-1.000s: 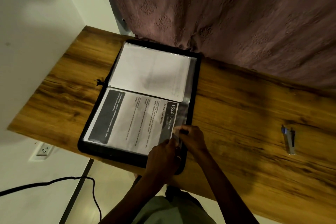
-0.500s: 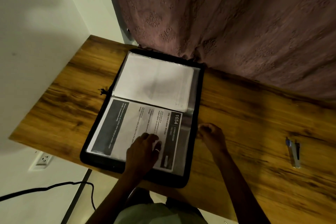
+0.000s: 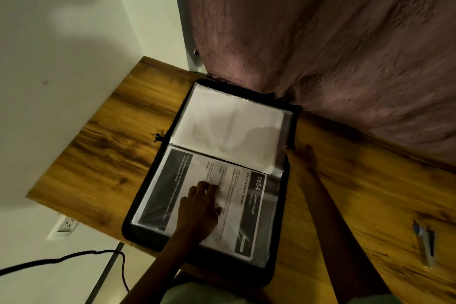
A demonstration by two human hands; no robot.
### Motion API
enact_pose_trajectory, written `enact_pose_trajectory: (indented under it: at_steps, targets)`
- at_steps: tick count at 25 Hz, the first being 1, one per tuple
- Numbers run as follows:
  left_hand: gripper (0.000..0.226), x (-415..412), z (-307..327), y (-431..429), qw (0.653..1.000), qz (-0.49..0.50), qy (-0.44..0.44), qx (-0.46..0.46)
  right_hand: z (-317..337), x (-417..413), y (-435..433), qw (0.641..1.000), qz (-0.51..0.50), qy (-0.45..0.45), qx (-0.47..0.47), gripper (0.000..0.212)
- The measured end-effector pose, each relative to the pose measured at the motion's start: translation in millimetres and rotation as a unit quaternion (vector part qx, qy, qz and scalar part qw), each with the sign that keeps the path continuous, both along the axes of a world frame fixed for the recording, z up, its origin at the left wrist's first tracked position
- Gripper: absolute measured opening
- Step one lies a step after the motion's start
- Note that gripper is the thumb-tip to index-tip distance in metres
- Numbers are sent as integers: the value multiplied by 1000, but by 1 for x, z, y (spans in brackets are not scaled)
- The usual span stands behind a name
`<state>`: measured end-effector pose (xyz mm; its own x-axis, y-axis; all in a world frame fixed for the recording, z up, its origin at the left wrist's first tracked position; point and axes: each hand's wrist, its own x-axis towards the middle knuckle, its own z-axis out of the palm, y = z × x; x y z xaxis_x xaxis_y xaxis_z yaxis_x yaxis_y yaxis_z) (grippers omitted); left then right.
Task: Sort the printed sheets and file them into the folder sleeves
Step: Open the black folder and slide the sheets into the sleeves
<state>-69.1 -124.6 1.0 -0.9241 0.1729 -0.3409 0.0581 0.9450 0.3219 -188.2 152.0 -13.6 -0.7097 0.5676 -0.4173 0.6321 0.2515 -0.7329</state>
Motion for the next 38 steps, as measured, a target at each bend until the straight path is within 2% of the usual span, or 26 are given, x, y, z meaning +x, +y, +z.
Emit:
enact_pose_trajectory:
  at_steps: [4,7,9,12,16,17,19,21,25,31,33,35,38]
  targets:
    - [64,-8,-3,0,1000,5,-25,17,-5,-24,7,998,-20,-17,-52,57]
    - [64,-17,-5,0,999,8,-48,20,-10,-50,4,997,-21,-9,-78,77]
    - [62,-21,-5,1,998,13,-58,23,-15,-66,3,998,-14,-12,-67,88]
    - [60,-25,-4,1,997,15,-70,32,-20,-87,3,999,-3,-8,-40,84]
    - [60,-26,-5,-2,996,21,-71,56,-24,-107,1,994,98,-50,5,107]
    - [59,-25,-4,-3,996,20,-67,59,-18,-112,-6,987,131,-67,72,102]
    - [56,-23,-4,-4,997,13,-55,59,-7,-123,-24,943,182,-103,260,86]
    - [55,-21,-3,-4,997,1,-44,64,1,-127,-40,901,242,-63,356,76]
    - [56,-21,-4,-5,996,-3,-41,75,-5,-137,-44,840,392,9,375,66]
    - [61,-23,-3,-10,996,3,-37,79,1,-163,-47,804,451,30,385,62]
    - [65,-28,-2,-29,998,50,34,25,2,-165,-51,808,450,26,378,60]
    - [71,-36,-4,-56,979,172,90,-56,2,-153,-53,826,429,12,366,60]
    - [74,-41,-3,-89,950,285,62,-108,-3,-106,-56,874,303,-29,380,66]
